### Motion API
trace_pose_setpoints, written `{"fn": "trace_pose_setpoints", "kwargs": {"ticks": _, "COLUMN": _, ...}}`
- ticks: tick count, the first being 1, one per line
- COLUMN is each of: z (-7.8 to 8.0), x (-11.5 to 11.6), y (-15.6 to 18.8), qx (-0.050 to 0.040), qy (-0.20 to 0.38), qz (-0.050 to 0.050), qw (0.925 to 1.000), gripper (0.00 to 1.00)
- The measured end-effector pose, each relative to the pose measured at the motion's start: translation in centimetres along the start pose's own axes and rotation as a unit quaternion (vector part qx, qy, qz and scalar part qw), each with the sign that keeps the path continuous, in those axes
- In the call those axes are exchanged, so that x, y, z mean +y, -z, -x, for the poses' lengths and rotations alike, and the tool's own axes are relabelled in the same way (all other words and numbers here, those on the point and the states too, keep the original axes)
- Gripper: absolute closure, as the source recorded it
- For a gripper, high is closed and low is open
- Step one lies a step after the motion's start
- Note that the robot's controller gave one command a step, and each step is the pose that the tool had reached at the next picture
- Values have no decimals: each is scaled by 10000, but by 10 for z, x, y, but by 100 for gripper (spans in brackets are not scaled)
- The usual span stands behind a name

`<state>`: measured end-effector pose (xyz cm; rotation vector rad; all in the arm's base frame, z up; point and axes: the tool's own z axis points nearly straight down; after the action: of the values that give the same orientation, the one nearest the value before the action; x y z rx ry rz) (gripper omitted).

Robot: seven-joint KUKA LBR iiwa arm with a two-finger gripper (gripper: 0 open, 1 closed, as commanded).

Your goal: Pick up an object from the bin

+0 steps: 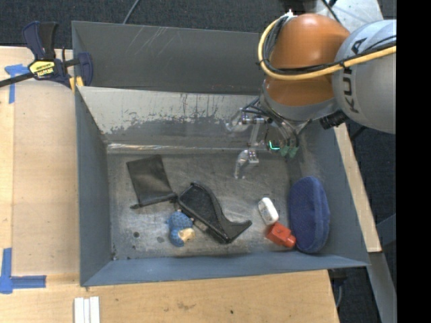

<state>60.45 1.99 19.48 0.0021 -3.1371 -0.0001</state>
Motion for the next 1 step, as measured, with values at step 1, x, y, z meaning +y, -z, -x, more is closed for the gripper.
{"fn": "trace_pose_setpoints", "kwargs": {"ticks": 1, "z": -27, "x": 66, "y": -79, "qx": -30, "qy": 281, "qz": 14, "qw": 9996, "gripper": 0}}
